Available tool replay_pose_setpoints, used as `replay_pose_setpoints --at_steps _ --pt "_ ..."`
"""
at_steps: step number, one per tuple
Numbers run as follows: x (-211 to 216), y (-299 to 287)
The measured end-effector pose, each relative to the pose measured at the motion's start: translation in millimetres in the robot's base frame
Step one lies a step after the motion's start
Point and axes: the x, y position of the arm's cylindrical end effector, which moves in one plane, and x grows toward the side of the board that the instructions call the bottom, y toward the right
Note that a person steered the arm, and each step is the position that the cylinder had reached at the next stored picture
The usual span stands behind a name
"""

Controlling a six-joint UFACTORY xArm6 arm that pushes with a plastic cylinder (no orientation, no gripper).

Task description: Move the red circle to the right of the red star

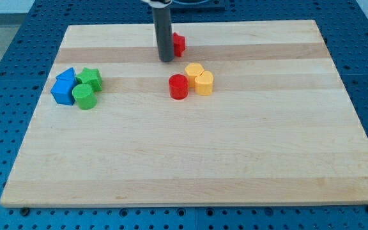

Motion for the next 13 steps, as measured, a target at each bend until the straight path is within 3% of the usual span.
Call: replay_pose_setpoints --at_steps 3,5,7,8,9,13 --pt "-55 12" --pt "36 -46" --pt "128 -46" --pt "163 -7" --pt "169 54" --pt "73 -6"
